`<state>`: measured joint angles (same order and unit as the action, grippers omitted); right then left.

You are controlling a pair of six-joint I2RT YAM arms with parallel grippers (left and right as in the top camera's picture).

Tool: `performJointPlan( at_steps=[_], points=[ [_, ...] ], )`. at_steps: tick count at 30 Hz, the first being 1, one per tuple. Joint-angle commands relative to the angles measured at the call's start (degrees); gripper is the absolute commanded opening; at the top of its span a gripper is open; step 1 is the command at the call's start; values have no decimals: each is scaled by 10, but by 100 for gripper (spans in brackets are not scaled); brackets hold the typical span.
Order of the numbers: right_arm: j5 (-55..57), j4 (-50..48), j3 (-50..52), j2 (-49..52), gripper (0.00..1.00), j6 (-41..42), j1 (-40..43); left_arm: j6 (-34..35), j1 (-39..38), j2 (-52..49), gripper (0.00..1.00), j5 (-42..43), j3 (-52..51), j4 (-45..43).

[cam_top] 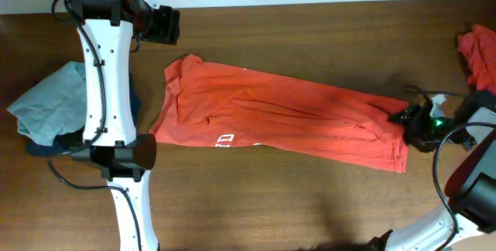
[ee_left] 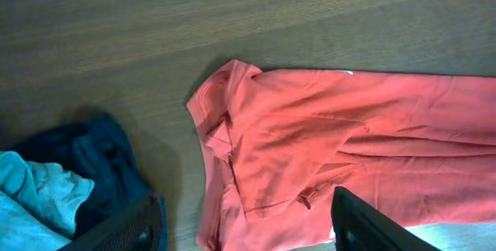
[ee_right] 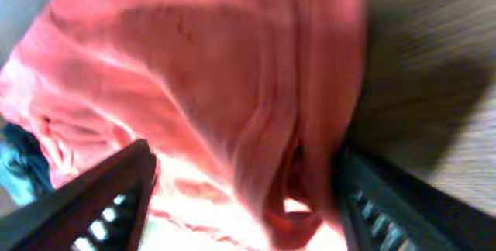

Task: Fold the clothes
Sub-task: 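Release the left gripper and raise it away from the shirt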

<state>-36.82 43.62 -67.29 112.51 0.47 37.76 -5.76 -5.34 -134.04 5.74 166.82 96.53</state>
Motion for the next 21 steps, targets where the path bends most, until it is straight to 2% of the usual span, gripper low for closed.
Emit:
performJointPlan(
  at_steps=[1,3,8,11,14,17,21],
  points=[
    [56,19,21,36,65,-17,-10,6,2,14,70,11,9,2],
    [68,22,21,36,61,-17,-10,6,2,14,70,11,9,2],
    [67,18,21,36,37,-15,-10,6,2,14,70,11,9,2],
    [50,19,21,36,31,-16,-10,5,2,21,70,10,9,2],
    [38,20,21,29,21,-15,-10,-2,2,39,70,8,9,1],
    [38,21,20,9,6,-15,-10,-3,3,62,70,2,9,-2],
    [56,21,8,-19,4,23,-3,-3,12,95,70,2,9,-5]
  ],
)
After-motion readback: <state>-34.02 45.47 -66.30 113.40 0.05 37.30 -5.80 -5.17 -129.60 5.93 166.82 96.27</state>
